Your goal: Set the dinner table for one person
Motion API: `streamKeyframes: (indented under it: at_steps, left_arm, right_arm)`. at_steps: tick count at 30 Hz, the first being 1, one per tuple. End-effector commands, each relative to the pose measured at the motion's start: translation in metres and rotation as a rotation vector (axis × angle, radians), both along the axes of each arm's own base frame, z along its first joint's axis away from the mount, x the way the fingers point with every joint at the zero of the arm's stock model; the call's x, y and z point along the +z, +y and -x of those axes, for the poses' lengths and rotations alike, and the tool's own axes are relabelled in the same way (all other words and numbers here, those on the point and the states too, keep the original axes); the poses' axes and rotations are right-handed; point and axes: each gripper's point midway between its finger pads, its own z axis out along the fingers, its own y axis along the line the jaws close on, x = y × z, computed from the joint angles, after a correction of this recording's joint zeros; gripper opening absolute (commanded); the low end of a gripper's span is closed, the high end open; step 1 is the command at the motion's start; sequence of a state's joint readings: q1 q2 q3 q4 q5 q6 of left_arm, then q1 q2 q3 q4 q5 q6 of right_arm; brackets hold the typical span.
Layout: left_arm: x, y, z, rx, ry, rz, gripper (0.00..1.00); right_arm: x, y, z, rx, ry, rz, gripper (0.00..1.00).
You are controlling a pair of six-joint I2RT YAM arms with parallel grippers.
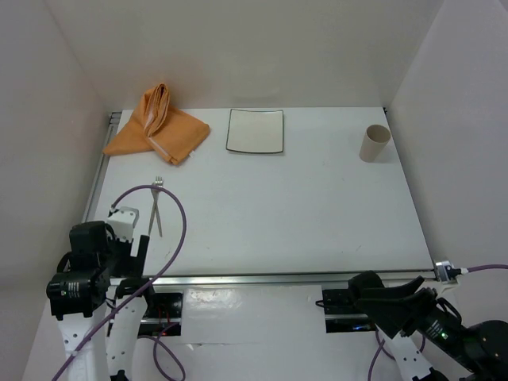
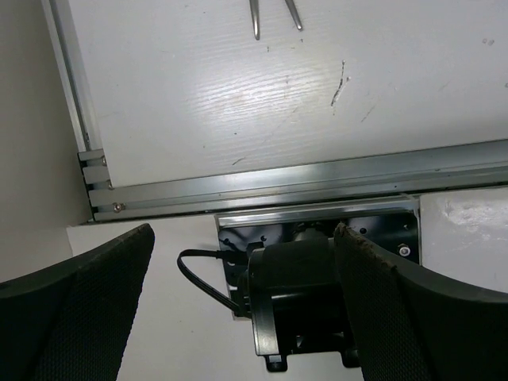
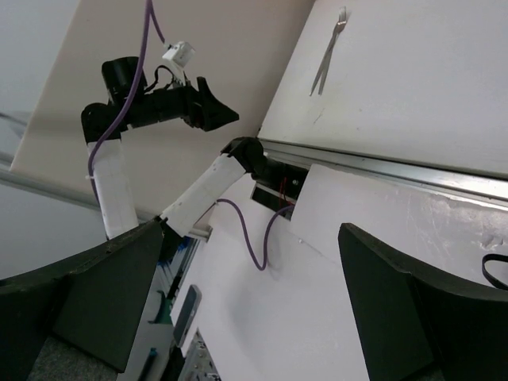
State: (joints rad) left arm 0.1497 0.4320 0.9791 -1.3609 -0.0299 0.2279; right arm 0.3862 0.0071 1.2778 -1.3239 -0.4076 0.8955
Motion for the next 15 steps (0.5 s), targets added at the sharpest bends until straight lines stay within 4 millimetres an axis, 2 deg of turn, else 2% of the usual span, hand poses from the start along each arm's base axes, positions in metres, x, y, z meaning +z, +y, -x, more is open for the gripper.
streamKeyframes:
  at_steps: [1, 5, 7, 8, 9, 10, 11, 12, 13, 14, 15]
  left_arm:
    - [-0.001, 0.005, 0.001, 0.058, 0.026, 0.001, 1.00]
    - [0.022, 0.015, -0.008, 0.088, 0.026, -0.038, 1.00]
    - [0.049, 0.013, -0.023, 0.050, -0.025, -0.036, 1.00]
    - [0.085, 0.012, -0.041, 0.031, -0.087, -0.035, 1.00]
    - [0.104, 0.012, -0.054, 0.021, -0.123, -0.029, 1.00]
    - [0.143, 0.016, -0.084, 0.021, -0.205, -0.040, 1.00]
    - [0.164, 0.016, -0.083, 0.021, -0.269, -0.049, 1.00]
    - [0.175, 0.021, -0.119, 0.021, -0.276, -0.050, 1.00]
    - [0.203, 0.022, -0.136, 0.012, -0.348, -0.052, 1.00]
    - [0.197, 0.025, -0.171, 0.005, -0.303, -0.040, 1.00]
    - [0.215, 0.026, -0.175, -0.001, -0.366, -0.056, 1.00]
  right_arm:
    - [-0.007, -0.003, 0.004, 0.004, -0.041, 0.001, 1.00]
    - [-0.009, -0.003, -0.011, -0.030, 0.004, 0.022, 1.00]
    - [-0.010, -0.001, -0.029, -0.056, 0.037, 0.082, 1.00]
    - [-0.011, -0.001, -0.037, -0.070, 0.056, 0.109, 1.00]
    - [-0.008, -0.004, -0.047, -0.105, 0.059, 0.138, 1.00]
    - [-0.004, -0.002, -0.065, -0.112, 0.066, 0.214, 1.00]
    - [-0.003, -0.003, -0.076, -0.124, 0.068, 0.263, 1.00]
    - [0.001, -0.003, -0.088, -0.139, 0.059, 0.306, 1.00]
    - [0.011, -0.005, -0.113, -0.178, 0.039, 0.383, 1.00]
    - [0.018, -0.007, -0.126, -0.201, 0.024, 0.411, 1.00]
    - [0.025, -0.008, -0.138, -0.233, 0.007, 0.429, 1.00]
